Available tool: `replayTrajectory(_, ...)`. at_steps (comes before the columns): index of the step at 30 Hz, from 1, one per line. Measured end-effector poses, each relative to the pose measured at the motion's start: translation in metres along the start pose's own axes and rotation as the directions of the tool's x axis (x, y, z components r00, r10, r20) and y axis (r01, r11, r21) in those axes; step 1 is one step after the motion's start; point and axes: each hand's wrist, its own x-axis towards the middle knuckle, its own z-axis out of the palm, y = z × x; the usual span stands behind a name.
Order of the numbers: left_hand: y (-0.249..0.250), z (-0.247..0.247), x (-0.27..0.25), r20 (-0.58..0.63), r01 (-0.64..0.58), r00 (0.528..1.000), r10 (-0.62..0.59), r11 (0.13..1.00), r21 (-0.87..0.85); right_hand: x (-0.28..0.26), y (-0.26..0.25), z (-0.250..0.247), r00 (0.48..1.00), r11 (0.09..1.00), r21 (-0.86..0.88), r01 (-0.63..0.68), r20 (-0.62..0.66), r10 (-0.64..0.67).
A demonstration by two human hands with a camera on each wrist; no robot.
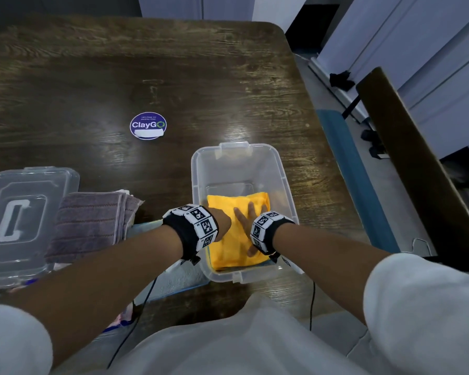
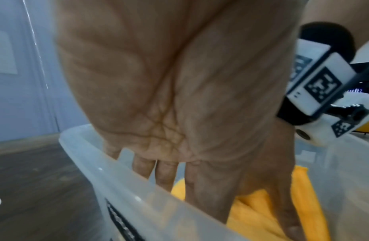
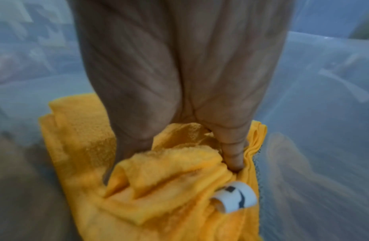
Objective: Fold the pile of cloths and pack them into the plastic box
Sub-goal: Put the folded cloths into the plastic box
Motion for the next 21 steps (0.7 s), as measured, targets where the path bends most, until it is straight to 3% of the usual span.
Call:
replayTrajectory(4, -0.024, -0.006, -0.012, -0.089, 0.098, 0.992, -0.091, 0.992, 0.075, 0.01, -0.007, 0.006, 1.0, 1.0, 0.005, -0.001, -0.006, 0.001)
replayTrajectory(8, -0.041, -0.005, -0.015, -0.137, 0.064, 0.989, -0.057, 0.997, 0.052, 0.012, -0.005, 0.0, 0.999, 0.998, -0.066, 0.005, -0.031, -0.007)
replayTrajectory(12, -0.047, -0.001, -0.015, -0.189, 0.017, 0.982, -0.02, 1.0, -0.018, 0.026, 0.014, -0.028, 0.981, 0.962, -0.241, 0.124, -0.117, -0.156)
replayTrajectory(17, -0.054, 0.007, -0.019, -0.333, 0.086, 0.936, -0.111, 0.992, -0.09, 0.048, -0.004, -0.06, 0.964, 0.989, -0.113, 0.1, -0.236, -0.124)
replayTrajectory(21, -0.066, 0.02, -0.022, -0.441, 0.115, 0.888, -0.132, 0.991, -0.064, 0.049, -0.014, -0.064, 0.967, 0.985, -0.089, 0.15, -0.192, -0.165)
